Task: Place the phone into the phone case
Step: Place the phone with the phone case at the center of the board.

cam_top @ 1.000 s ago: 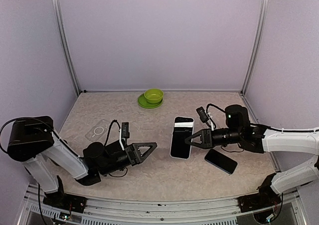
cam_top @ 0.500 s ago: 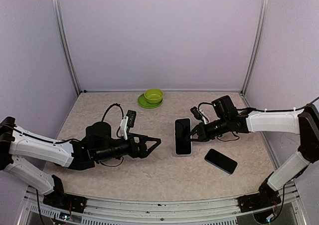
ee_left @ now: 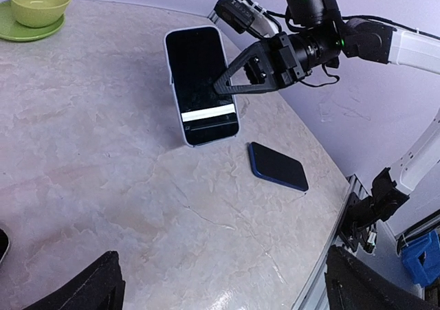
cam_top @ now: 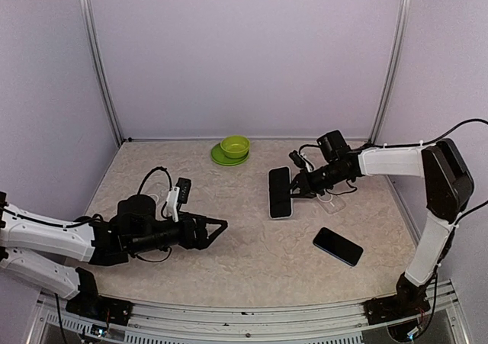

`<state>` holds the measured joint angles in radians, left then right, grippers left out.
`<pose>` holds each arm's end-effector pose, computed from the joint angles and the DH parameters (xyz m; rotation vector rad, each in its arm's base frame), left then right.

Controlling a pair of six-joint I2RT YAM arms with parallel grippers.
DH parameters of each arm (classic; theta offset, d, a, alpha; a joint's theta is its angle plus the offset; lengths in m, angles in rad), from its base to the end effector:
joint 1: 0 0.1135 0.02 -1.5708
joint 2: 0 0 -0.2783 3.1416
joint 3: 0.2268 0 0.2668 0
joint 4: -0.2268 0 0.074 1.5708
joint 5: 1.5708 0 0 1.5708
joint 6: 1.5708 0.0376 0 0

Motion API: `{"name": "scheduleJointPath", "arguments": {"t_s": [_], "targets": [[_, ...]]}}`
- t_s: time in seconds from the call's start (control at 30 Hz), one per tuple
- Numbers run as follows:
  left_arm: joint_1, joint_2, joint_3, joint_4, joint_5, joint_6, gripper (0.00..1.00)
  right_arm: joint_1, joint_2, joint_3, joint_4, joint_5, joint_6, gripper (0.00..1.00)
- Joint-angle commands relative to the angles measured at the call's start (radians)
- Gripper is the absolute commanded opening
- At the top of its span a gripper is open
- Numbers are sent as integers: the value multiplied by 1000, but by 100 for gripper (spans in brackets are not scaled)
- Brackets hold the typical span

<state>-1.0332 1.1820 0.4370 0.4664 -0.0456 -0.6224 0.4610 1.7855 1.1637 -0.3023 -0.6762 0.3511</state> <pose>0.1313 -0.2169 0.2082 0.3743 1.9652 -1.0799 0.3369 0.1936 0.2003 -0.4432 2.5477 1.1695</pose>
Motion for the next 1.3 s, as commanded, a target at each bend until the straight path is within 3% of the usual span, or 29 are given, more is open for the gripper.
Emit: {"name": "scheduleJointPath", "arguments": {"t_s": [0.0,0.67,0.93,1.27], "targets": [[5,-51,-32,-13,-38,-22,99,-41,57,79,-60,-52,-51,0],[20,-116,-56,-63,-86,-51,99,-140,355,429,-242,-107,-114,1],[23,-125,-68,-64,-86,-61,99,-150,470,575,-310,-99,-114,5],[30,-124,-69,-58,-88,-71,99,-171,507,619,-334,-70,-105,14]]}}
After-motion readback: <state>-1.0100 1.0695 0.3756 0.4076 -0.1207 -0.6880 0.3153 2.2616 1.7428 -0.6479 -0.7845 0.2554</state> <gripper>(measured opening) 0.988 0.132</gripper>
